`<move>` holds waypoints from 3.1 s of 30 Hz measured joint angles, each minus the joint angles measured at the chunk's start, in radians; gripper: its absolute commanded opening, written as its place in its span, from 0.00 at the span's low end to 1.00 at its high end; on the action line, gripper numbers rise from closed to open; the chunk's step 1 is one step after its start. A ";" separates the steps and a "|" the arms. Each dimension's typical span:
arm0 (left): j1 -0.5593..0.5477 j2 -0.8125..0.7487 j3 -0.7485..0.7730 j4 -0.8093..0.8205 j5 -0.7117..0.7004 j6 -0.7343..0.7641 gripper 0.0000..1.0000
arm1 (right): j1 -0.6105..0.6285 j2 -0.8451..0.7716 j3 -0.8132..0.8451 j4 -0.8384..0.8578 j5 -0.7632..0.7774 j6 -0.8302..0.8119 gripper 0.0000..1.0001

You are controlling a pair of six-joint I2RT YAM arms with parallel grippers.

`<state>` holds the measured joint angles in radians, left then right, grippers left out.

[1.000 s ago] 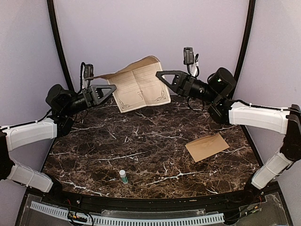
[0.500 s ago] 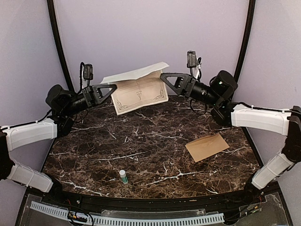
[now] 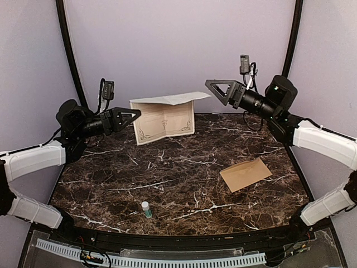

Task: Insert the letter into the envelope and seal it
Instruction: Fold the letter.

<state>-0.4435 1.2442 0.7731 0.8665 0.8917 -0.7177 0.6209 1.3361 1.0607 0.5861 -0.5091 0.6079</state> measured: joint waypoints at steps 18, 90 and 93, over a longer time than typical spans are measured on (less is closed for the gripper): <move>0.000 -0.035 0.040 -0.354 0.085 0.237 0.00 | -0.028 0.066 0.290 -0.521 -0.135 -0.296 0.98; -0.118 0.071 0.225 -0.724 0.158 0.448 0.91 | 0.162 0.402 0.665 -1.269 -0.524 -0.733 0.00; -0.116 0.048 0.238 -0.797 0.102 0.490 0.95 | 0.158 0.380 0.646 -1.246 -0.516 -0.724 0.00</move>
<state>-0.5598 1.2926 1.0115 0.0696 0.9939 -0.2276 0.7788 1.7157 1.7069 -0.6601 -1.0252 -0.1158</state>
